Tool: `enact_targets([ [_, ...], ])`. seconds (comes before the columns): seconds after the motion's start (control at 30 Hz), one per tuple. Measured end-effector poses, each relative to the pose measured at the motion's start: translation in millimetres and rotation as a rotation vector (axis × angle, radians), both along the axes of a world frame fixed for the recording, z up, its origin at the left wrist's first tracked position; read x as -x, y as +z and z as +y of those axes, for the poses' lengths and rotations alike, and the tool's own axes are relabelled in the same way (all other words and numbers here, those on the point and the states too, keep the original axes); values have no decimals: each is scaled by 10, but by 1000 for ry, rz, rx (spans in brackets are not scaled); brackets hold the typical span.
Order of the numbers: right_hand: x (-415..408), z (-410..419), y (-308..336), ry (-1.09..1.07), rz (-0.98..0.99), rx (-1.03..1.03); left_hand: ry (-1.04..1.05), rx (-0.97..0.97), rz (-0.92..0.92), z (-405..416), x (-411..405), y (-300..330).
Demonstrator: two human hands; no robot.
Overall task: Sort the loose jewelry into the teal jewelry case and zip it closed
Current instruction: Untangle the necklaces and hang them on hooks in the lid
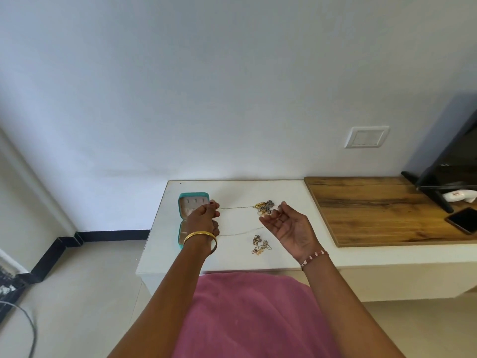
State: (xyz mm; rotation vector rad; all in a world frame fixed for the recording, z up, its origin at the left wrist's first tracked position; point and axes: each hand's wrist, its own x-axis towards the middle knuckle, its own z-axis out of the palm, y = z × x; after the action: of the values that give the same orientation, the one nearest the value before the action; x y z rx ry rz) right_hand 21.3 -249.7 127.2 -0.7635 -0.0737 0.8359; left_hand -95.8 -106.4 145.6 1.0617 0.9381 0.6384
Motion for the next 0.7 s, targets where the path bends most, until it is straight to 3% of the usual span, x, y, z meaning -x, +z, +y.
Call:
enact_targets([
  [0.2, 3, -22, -17, -67, -43, 82, 9, 11, 9, 23, 40, -68],
  [0.5, -82, 22, -99, -80, -94, 141, -18, 199, -159, 23, 107, -215],
  [0.7, -182, 123, -191, -140, -382, 508, 89, 361, -192, 101, 138, -445],
])
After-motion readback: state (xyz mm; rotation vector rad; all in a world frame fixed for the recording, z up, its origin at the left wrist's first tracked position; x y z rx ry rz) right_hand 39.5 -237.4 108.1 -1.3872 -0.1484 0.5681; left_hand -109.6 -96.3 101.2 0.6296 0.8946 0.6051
